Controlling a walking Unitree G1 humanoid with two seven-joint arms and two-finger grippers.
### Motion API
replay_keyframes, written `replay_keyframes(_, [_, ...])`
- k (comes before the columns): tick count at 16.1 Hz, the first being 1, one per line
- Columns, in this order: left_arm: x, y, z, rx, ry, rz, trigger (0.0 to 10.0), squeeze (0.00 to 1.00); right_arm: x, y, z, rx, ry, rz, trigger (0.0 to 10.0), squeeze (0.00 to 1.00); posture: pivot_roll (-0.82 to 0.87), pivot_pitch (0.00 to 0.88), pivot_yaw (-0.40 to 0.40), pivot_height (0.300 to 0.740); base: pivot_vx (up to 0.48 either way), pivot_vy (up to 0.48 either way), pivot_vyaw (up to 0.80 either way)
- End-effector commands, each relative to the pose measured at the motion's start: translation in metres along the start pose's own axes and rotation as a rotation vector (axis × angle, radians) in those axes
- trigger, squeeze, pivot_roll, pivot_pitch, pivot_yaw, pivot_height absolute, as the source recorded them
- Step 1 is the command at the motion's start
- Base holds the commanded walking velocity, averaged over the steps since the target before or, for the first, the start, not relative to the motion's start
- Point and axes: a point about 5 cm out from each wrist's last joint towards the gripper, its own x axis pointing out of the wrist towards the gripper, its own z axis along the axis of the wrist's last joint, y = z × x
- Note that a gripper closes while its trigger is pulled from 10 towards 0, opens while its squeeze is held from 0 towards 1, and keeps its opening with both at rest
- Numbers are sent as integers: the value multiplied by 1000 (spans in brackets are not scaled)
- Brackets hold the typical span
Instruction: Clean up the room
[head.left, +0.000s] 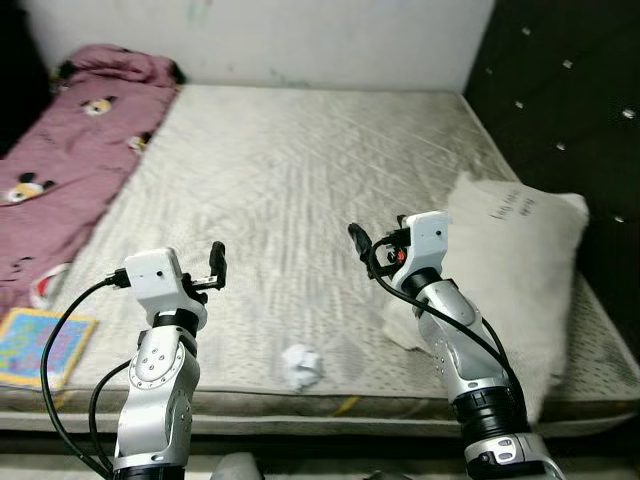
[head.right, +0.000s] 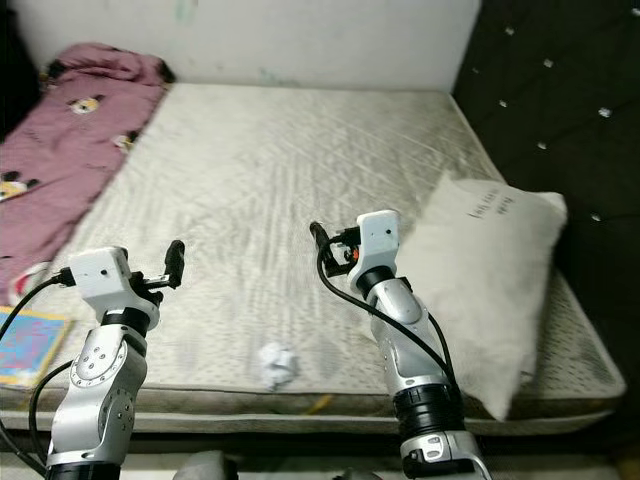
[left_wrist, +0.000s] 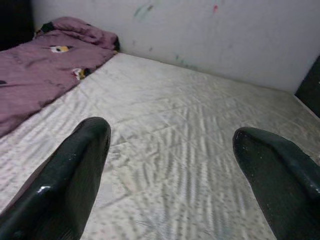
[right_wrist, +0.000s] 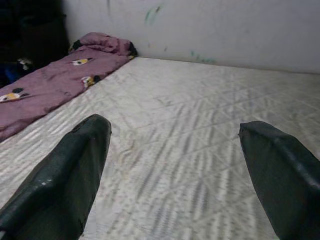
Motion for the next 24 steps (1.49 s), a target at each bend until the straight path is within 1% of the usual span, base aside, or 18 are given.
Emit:
replay_keyframes(1, [1, 2, 0, 3, 5, 2, 10000, 0, 4, 4, 5, 3, -13, 16, 10000, 0, -49, 0, -31, 740, 0, 480, 0])
replay_keyframes(4, [1, 2, 1, -9, 2, -11, 10000, 0, 6, 4, 6, 10, -18, 8, 10000, 0, -48, 0, -25, 740, 0, 480, 0])
replay_keyframes(6, [2, 3, 4, 16, -23, 4, 10000, 0, 7, 4, 7, 16, -27, -2, 10000, 0, -48, 0, -22, 740, 0, 480, 0])
replay_keyframes(7, [3, 5, 7, 118, -33, 23, 10000, 0, 8, 3, 8, 15, -31, -9, 10000, 0, -46, 0, -20, 740, 0, 480, 0])
replay_keyframes(8, [4, 6, 8, 122, -39, 30, 10000, 0, 7, 0, 9, 14, -37, -25, 10000, 0, -44, 0, -20, 740, 0, 0, 0])
replay_keyframes(9, [4, 10, 8, 150, -29, 59, 10000, 0, 6, -5, 10, 13, -39, -50, 10000, 0, -41, 0, -19, 740, 0, 0, 0])
replay_keyframes(10, [3, 11, 8, 168, -23, 15, 10000, 0, 4, -13, 10, 6, -39, -98, 10000, 0, -36, 0, -22, 740, 0, 0, 0])
replay_keyframes(11, [2, 10, 8, 174, -23, -13, 10000, 0, 3, -16, 10, 1, -39, -120, 10000, 0, -36, 0, -22, 740, 0, 0, 0])
replay_keyframes(12, [0, 7, 8, 202, -31, -89, 10000, 0, 2, -23, 10, -5, -42, -169, 10000, 0, -28, 0, -28, 740, 0, 0, 0])
replay_keyframes(13, [-3, 2, 9, 285, -44, -209, 10000, 0, 1, -34, 10, -7, -41, -248, 10000, 0, -18, 0, -33, 740, 0, 0, 0])
replay_keyframes(14, [-3, 1, 8, 255, -29, -216, 10000, 0, -1, -37, 11, -44, -48, -280, 10000, 0, -17, 0, -31, 740, 0, 0, 0])
replay_keyframes(16, [-2, 2, 8, 251, -37, -185, 10000, 0, -3, -40, 9, -55, -43, -309, 10000, 0, -19, 0, -29, 740, 0, 0, 0])
replay_keyframes(17, [-1, 2, 7, 228, -28, -148, 10000, 0, -5, -42, 8, -56, -40, -329, 10000, 0, -26, 0, -28, 740, 0, 0, 0])
replay_keyframes(18, [-1, 2, 3, 211, -10, -81, 10000, 0, -11, -46, 5, -62, -32, -360, 10000, 0, -37, 0, -24, 740, 0, 0, 0])
replay_keyframes(20, [-3, 4, 1, 145, -8, -41, 10000, 0, -19, -53, 2, -34, -17, -399, 10000, 0, -48, 0, -22, 740, 0, 0, 0])
replay_keyframes(21, [-4, 7, 2, 118, -20, -18, 10000, 0, -20, -54, 2, -32, -15, -400, 10000, 0, -48, 0, -22, 740, 0, 0, -706])
replay_keyframes(23, [-7, 13, 0, 81, -8, 40, 10000, 0, -18, -51, 3, -43, -20, -384, 10000, 0, -49, 0, -16, 740, 0, 0, -800])
replay_keyframes(24, [-10, 11, -1, 109, 2, 20, 10000, 0, -14, -48, 9, -20, -40, -371, 10000, 0, -42, 0, -20, 740, 0, 0, 0])
